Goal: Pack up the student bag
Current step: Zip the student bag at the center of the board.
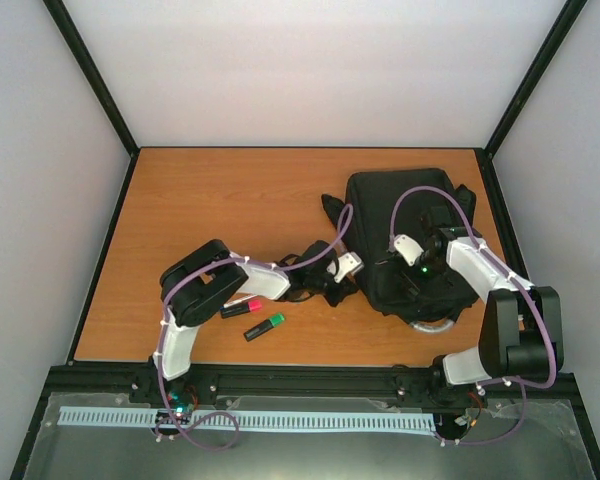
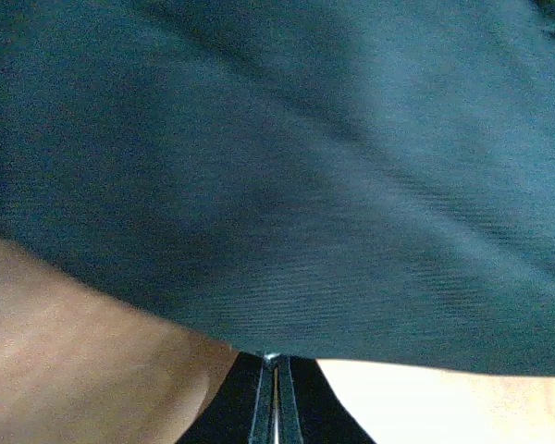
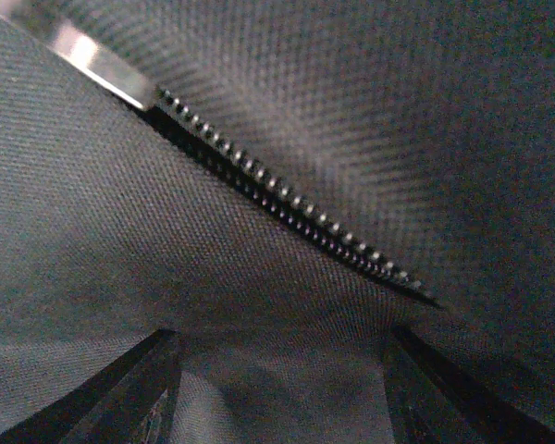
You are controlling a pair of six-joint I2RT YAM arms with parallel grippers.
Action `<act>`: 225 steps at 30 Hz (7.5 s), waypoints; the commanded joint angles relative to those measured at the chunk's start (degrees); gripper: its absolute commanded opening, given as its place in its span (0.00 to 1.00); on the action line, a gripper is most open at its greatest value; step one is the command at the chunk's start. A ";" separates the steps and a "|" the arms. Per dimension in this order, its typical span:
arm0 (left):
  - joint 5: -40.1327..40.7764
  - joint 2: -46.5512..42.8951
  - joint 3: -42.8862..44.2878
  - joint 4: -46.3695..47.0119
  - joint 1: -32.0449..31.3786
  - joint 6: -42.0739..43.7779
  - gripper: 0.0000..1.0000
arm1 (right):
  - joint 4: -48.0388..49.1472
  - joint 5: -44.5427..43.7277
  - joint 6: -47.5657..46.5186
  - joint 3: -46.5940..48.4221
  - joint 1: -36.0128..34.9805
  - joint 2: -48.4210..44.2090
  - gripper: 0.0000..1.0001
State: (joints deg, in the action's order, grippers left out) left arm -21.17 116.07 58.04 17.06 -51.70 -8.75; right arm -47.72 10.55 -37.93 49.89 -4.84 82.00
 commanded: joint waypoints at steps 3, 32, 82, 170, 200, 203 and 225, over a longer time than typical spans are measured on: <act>1.87 -0.63 0.25 -5.40 -8.10 -1.72 0.01 | 2.81 5.46 2.53 0.14 0.18 1.21 0.61; 11.21 -7.28 1.54 -13.66 -7.17 -2.15 0.01 | -11.91 10.45 -16.36 -4.41 -0.73 -23.40 0.79; -0.10 2.03 11.29 -9.71 -14.85 -7.58 0.01 | -5.30 -9.08 -4.06 -8.72 -10.83 -37.01 0.86; 23.81 -4.53 20.20 -29.04 2.93 -52.43 0.06 | 14.12 -2.29 2.85 2.78 11.48 3.30 0.68; 15.48 -11.43 16.85 -24.56 -10.40 30.03 0.67 | -7.14 7.82 -3.52 -6.56 14.33 -27.08 0.73; 17.24 -9.42 18.38 -23.50 -11.03 32.96 0.65 | -7.09 7.91 -3.53 -6.66 14.82 -26.79 0.73; 30.28 1.25 20.66 -11.92 -12.12 48.88 0.58 | -7.61 11.06 -9.74 -3.37 25.56 -19.34 0.72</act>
State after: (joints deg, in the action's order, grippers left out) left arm 2.92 114.45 75.64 -1.06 -63.40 35.00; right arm -54.70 19.86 -45.50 45.80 19.70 62.30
